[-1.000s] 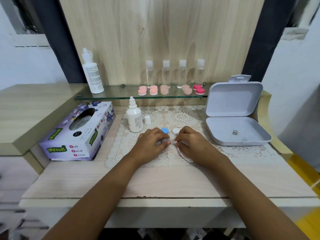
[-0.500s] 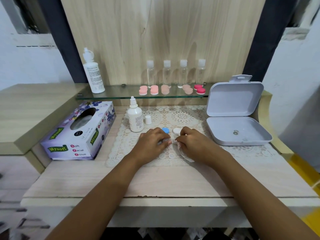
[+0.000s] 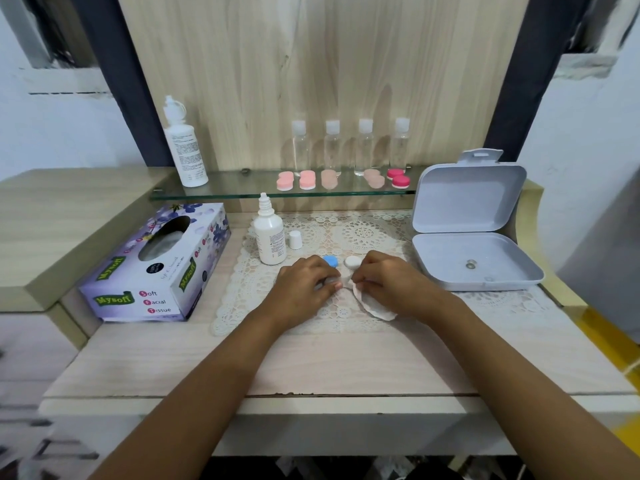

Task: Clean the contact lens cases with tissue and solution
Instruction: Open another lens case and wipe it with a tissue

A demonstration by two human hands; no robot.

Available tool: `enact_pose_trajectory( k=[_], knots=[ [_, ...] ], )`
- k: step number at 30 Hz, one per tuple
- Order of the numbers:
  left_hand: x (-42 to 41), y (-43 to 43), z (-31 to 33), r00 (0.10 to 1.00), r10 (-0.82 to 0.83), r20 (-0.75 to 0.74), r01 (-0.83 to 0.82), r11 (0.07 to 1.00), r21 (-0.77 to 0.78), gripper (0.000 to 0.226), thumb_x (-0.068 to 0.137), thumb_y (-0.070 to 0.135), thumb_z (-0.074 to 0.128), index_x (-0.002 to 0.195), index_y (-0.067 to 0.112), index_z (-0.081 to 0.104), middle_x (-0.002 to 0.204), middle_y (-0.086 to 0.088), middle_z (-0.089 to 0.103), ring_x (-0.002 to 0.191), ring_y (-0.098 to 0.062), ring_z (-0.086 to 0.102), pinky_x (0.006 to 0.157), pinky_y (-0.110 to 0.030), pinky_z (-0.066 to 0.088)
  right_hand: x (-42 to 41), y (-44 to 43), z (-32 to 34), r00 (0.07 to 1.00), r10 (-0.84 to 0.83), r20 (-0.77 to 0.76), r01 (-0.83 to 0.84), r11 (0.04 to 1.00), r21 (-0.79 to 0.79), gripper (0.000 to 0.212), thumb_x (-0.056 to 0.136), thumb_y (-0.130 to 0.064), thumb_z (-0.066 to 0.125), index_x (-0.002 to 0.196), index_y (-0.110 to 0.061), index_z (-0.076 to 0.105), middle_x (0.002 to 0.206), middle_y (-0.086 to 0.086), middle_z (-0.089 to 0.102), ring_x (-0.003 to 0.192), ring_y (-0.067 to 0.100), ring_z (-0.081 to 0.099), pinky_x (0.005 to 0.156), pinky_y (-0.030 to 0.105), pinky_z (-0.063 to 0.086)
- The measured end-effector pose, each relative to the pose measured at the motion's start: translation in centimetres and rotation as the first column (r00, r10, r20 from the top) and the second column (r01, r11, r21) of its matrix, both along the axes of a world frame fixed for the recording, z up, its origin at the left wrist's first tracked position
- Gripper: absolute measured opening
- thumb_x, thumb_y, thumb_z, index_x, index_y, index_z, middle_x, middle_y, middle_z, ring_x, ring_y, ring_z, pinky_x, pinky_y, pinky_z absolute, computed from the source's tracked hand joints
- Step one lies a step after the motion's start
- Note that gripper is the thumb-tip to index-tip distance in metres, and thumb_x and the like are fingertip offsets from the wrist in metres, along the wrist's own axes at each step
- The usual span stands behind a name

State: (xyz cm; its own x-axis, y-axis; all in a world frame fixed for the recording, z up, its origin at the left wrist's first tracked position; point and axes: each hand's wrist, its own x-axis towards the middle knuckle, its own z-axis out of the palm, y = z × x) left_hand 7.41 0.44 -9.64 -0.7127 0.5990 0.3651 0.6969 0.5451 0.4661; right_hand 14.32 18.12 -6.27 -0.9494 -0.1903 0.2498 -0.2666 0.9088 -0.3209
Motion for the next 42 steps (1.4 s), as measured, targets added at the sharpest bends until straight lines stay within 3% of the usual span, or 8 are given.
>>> enact_pose_trajectory(
  k=[4, 10, 16, 24, 27, 34, 39, 42],
  knots=[
    [0.0, 0.0, 0.0, 1.000, 0.000, 0.003, 0.000, 1.000, -0.004, 0.024, 0.090, 0.031, 0.058, 0.109, 0.019, 0.068, 0.109, 0.006, 0.060, 0.108, -0.014, 0.051, 0.095, -0.047, 0.039, -0.1, 0.0, 0.1, 1.000, 0.017, -0.008, -0.018, 1.000, -0.018, 0.021, 0.089, -0.012, 0.055, 0.103, -0.011, 0.071, 0.103, 0.009, 0.059, 0.097, 0.020, 0.056, 0.077, 0.014, 0.030],
    [0.0, -0.1, 0.0, 1.000, -0.003, -0.005, 0.003, 1.000, -0.002, 0.024, 0.090, 0.032, 0.058, 0.107, 0.019, 0.068, 0.107, 0.007, 0.060, 0.106, -0.014, 0.052, 0.094, -0.048, 0.040, 0.1, -0.5, 0.4, 1.000, -0.003, -0.013, 0.005, 0.983, 0.181, 0.030, 0.095, -0.022, 0.044, 0.102, -0.010, 0.070, 0.104, 0.010, 0.057, 0.097, 0.024, 0.055, 0.069, 0.022, 0.031],
    [0.1, -0.1, 0.0, 1.000, 0.002, -0.022, -0.002, 1.000, -0.010, 0.023, 0.090, 0.032, 0.058, 0.107, 0.019, 0.068, 0.107, 0.004, 0.061, 0.106, -0.015, 0.053, 0.093, -0.047, 0.041, 0.0, -0.6, 0.0, 0.999, -0.032, -0.031, 0.037, 0.985, 0.167, 0.026, 0.093, -0.019, 0.043, 0.106, -0.010, 0.064, 0.105, 0.006, 0.056, 0.098, 0.023, 0.054, 0.069, 0.026, 0.035],
    [0.2, 0.0, 0.1, 1.000, 0.009, -0.029, -0.009, 1.000, -0.020, 0.025, 0.090, 0.032, 0.058, 0.109, 0.017, 0.068, 0.108, 0.003, 0.060, 0.107, -0.016, 0.053, 0.094, -0.047, 0.040, -0.3, -0.5, -0.9, 0.985, -0.130, 0.110, 0.139, 0.986, -0.086, 0.019, 0.091, -0.019, 0.050, 0.106, -0.019, 0.061, 0.110, 0.001, 0.054, 0.111, 0.021, 0.048, 0.094, 0.039, 0.039],
    [0.2, 0.0, 0.1, 0.999, 0.008, -0.031, -0.009, 0.999, -0.036, 0.025, 0.091, 0.032, 0.057, 0.109, 0.018, 0.067, 0.108, 0.003, 0.060, 0.107, -0.017, 0.053, 0.092, -0.047, 0.041, -0.4, -0.5, -0.7, 0.974, -0.141, 0.180, 0.166, 0.977, -0.133, 0.019, 0.093, -0.022, 0.048, 0.107, -0.021, 0.060, 0.116, -0.002, 0.053, 0.115, 0.018, 0.046, 0.097, 0.034, 0.034],
    [0.7, 0.1, 0.7, 1.000, 0.021, 0.010, -0.020, 0.994, -0.104, 0.028, 0.098, 0.032, 0.041, 0.109, 0.019, 0.063, 0.099, 0.008, 0.050, 0.104, -0.015, 0.047, 0.094, -0.040, 0.033, -0.1, -0.6, -1.1, 0.964, -0.137, 0.228, 0.222, 0.887, -0.405, 0.012, 0.094, -0.023, 0.048, 0.088, -0.029, 0.055, 0.121, -0.002, 0.057, 0.111, 0.013, 0.050, 0.090, 0.027, 0.036],
    [1.0, 0.2, 1.1, 0.996, 0.052, 0.068, -0.044, 0.993, -0.112, 0.035, 0.101, 0.032, 0.031, 0.097, 0.011, 0.059, 0.092, 0.004, 0.050, 0.098, -0.018, 0.047, 0.093, -0.038, 0.032, 0.2, -0.9, -1.3, 0.978, -0.136, 0.156, 0.202, 0.780, -0.592, 0.023, 0.093, -0.021, 0.049, 0.076, -0.036, 0.049, 0.088, -0.009, 0.057, 0.077, 0.006, 0.051, 0.063, 0.013, 0.038],
    [0.9, 0.0, 0.9, 0.986, 0.041, 0.159, -0.045, 0.999, 0.022, 0.040, 0.100, 0.033, 0.033, 0.089, 0.006, 0.061, 0.090, -0.002, 0.061, 0.094, -0.020, 0.056, 0.092, -0.042, 0.040, 0.4, -1.2, -1.1, 0.988, -0.119, 0.100, 0.156, 0.763, -0.628, 0.018, 0.094, -0.019, 0.050, 0.079, -0.029, 0.050, 0.075, -0.011, 0.054, 0.065, 0.002, 0.047, 0.055, 0.009, 0.036]
  ],
)
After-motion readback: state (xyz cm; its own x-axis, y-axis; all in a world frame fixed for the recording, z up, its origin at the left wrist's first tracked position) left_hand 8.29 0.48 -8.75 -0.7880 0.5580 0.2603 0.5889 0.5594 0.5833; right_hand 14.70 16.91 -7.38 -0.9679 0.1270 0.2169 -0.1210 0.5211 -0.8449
